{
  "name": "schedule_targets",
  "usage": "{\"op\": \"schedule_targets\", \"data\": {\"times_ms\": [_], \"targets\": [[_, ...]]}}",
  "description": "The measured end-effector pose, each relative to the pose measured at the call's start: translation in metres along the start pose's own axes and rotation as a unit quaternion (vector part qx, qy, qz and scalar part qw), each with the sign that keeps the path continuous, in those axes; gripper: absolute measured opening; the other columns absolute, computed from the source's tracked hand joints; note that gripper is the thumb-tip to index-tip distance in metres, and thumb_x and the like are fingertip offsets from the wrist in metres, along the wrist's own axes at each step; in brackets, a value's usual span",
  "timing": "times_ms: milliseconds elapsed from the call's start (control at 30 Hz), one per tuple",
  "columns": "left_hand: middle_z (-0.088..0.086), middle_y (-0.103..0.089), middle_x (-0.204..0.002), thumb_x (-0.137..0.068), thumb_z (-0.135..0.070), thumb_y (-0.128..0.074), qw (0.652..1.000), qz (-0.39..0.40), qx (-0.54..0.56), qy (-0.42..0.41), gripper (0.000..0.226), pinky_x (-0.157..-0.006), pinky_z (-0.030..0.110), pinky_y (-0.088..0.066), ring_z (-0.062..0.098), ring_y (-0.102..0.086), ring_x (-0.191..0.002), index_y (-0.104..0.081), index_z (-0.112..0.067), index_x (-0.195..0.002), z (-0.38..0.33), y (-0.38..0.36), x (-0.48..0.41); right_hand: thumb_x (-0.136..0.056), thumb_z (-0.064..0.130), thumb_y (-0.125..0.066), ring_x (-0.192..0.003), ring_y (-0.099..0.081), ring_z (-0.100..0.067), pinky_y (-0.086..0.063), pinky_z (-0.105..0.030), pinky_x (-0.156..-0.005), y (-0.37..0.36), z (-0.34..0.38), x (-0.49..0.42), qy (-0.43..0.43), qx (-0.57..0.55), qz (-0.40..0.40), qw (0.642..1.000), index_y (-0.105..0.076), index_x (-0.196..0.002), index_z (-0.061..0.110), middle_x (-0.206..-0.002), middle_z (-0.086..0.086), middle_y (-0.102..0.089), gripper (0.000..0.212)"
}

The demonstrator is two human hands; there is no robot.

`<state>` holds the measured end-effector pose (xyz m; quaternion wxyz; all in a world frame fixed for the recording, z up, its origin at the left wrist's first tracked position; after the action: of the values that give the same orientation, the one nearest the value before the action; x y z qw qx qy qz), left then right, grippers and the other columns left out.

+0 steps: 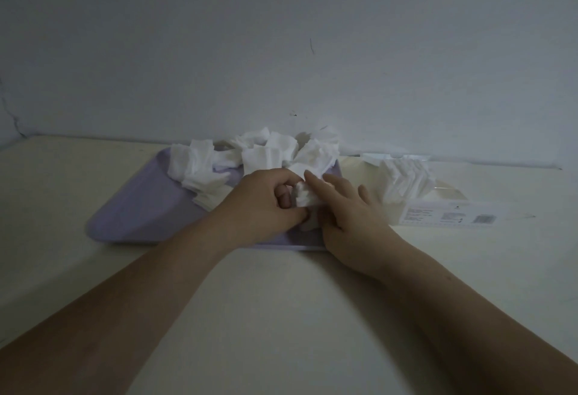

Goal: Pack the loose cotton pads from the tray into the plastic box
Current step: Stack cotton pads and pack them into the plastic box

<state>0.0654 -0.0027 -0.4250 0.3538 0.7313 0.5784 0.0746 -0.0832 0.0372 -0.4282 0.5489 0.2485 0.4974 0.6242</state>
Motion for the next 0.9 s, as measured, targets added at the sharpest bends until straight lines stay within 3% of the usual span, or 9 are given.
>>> {"op": "schedule_targets", "data": {"times_ms": [100, 200, 300, 433, 533, 633, 700, 767, 900], "targets": [[0.005, -0.066, -0.073, -0.082, -0.021, -0.082, 1.000, -0.011, 0.000, 0.000, 0.018, -0.063, 0.029, -0.049, 0.003, -0.050, -0.056, -0.072, -0.026, -0.096, 0.001, 0.000, -0.001, -0.094, 0.025, -0.029, -0.148, -0.009, -0.010, -0.002, -0.055, -0.124, -0.007, -0.003, -0.002, -0.028, 0.004, 0.022, 0.999, -0.007, -0.163, 0.017, -0.167, -0.002, -0.019, 0.072], [0.001, -0.063, -0.069, -0.082, -0.022, -0.078, 1.000, -0.008, 0.007, -0.004, 0.013, -0.064, 0.035, -0.050, 0.006, -0.049, -0.057, -0.070, -0.027, -0.090, 0.003, -0.004, 0.000, -0.102, 0.017, -0.034, -0.153, -0.017, -0.020, -0.003, -0.058, -0.124, -0.014, -0.006, -0.004, -0.039, -0.024, 0.029, 0.999, -0.005, -0.162, 0.013, -0.166, -0.002, -0.020, 0.067], [-0.014, -0.059, -0.065, -0.082, -0.016, -0.077, 0.999, 0.001, 0.033, -0.003, 0.015, -0.064, 0.029, -0.048, 0.005, -0.050, -0.058, -0.071, -0.027, -0.091, 0.001, -0.006, 0.000, -0.095, 0.022, -0.039, -0.146, -0.034, -0.027, -0.021, -0.059, -0.121, -0.008, -0.009, -0.004, -0.031, -0.082, -0.029, 0.996, -0.018, -0.161, 0.014, -0.159, -0.006, -0.035, 0.070], [-0.010, -0.062, -0.067, -0.080, -0.005, -0.078, 0.995, 0.027, 0.095, -0.003, 0.024, -0.063, 0.027, -0.046, 0.011, -0.054, -0.062, -0.073, -0.022, -0.097, -0.001, -0.002, 0.001, -0.089, 0.011, -0.060, -0.145, -0.040, -0.014, -0.032, -0.046, -0.121, 0.003, -0.010, -0.001, 0.005, -0.177, -0.095, 0.980, -0.044, -0.151, 0.020, -0.156, 0.001, -0.045, 0.065], [0.003, -0.060, -0.074, -0.083, 0.002, -0.074, 0.992, 0.024, 0.122, -0.017, 0.030, -0.067, 0.030, -0.045, 0.019, -0.052, -0.068, -0.072, -0.017, -0.106, -0.006, 0.003, 0.004, -0.088, 0.014, -0.065, -0.116, -0.063, -0.005, -0.050, -0.035, -0.104, 0.006, -0.014, -0.004, -0.003, -0.195, -0.108, 0.975, -0.063, -0.131, 0.029, -0.127, 0.012, -0.067, 0.046], [0.011, -0.065, -0.081, -0.086, 0.003, -0.068, 0.986, -0.043, 0.160, -0.011, 0.031, -0.068, 0.027, -0.049, 0.020, -0.056, -0.070, -0.071, -0.020, -0.107, -0.012, 0.023, 0.000, -0.085, 0.026, -0.070, -0.102, -0.065, -0.010, -0.053, -0.032, -0.094, 0.010, -0.024, -0.007, -0.042, -0.178, -0.151, 0.971, -0.065, -0.127, 0.030, -0.117, 0.011, -0.069, 0.042], [0.002, -0.066, -0.078, -0.087, -0.003, -0.068, 0.985, -0.138, 0.104, 0.008, 0.024, -0.067, 0.025, -0.050, 0.014, -0.058, -0.067, -0.073, -0.023, -0.100, -0.011, 0.049, -0.004, -0.084, 0.026, -0.074, -0.099, -0.063, -0.011, -0.049, -0.023, -0.088, 0.012, -0.027, -0.006, -0.053, -0.174, -0.170, 0.968, -0.065, -0.127, 0.026, -0.116, 0.006, -0.068, 0.043], [-0.006, -0.067, -0.077, -0.085, -0.014, -0.069, 0.984, -0.166, -0.036, 0.044, 0.017, -0.068, 0.023, -0.049, 0.012, -0.062, -0.069, -0.073, -0.024, -0.098, -0.005, 0.068, -0.003, -0.083, 0.026, -0.077, -0.089, -0.061, -0.007, -0.042, -0.010, -0.079, 0.009, -0.027, -0.006, -0.058, -0.168, -0.167, 0.970, -0.064, -0.127, 0.026, -0.114, 0.005, -0.067, 0.046], [-0.010, -0.070, -0.092, -0.081, -0.034, -0.070, 0.963, -0.011, -0.230, 0.137, 0.027, -0.078, 0.027, -0.052, 0.014, -0.068, -0.089, -0.070, -0.028, -0.108, 0.021, 0.058, 0.004, -0.084, 0.029, -0.077, -0.083, -0.059, 0.003, -0.038, -0.003, -0.070, 0.006, -0.027, -0.005, -0.064, -0.147, -0.150, 0.976, -0.062, -0.131, 0.028, -0.108, 0.009, -0.065, 0.050]]}}
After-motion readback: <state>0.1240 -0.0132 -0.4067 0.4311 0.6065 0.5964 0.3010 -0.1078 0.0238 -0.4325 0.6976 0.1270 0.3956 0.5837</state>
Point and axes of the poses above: each hand's wrist, its own x-axis away from the middle knuckle, its own y-axis out of the back of the hand, z = x × y, the point moved 7 cm from there along -x, towards the middle knuckle
